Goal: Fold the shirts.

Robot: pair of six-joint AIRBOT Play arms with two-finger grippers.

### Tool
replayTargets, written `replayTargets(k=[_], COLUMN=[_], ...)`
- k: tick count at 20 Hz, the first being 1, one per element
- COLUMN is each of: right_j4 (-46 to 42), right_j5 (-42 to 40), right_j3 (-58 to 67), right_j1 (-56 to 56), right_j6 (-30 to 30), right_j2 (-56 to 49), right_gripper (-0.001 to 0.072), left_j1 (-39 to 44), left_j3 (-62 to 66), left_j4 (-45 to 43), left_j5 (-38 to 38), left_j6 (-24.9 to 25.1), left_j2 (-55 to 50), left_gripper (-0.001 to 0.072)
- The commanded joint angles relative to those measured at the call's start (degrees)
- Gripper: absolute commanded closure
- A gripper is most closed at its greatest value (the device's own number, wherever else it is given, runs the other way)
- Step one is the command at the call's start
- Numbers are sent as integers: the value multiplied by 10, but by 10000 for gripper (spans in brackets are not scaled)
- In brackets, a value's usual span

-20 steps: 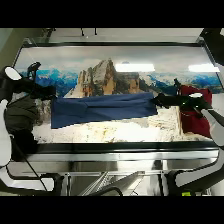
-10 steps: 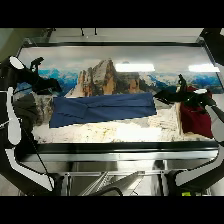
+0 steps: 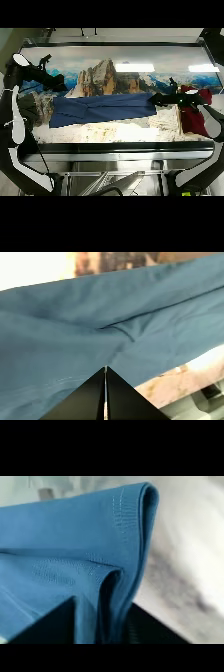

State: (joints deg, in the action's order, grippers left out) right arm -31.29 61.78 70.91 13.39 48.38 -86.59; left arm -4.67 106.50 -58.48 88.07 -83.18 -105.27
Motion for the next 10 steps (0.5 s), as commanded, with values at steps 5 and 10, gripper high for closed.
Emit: replayTargets(k=[5,10], right_j4=[9,147], right_j5=[61,204], right_j3=[12,71], right_j1=[-3,33], right_j6=[1,19], right_j2=[33,131], right_gripper=[690,690], left_j1=[137,294], left_j3=[-160,-239], left_j4=[75,75], left_j5=[-173,-417], left_j6=[43,43], left_j2=[-1,-7], left_gripper=[688,688])
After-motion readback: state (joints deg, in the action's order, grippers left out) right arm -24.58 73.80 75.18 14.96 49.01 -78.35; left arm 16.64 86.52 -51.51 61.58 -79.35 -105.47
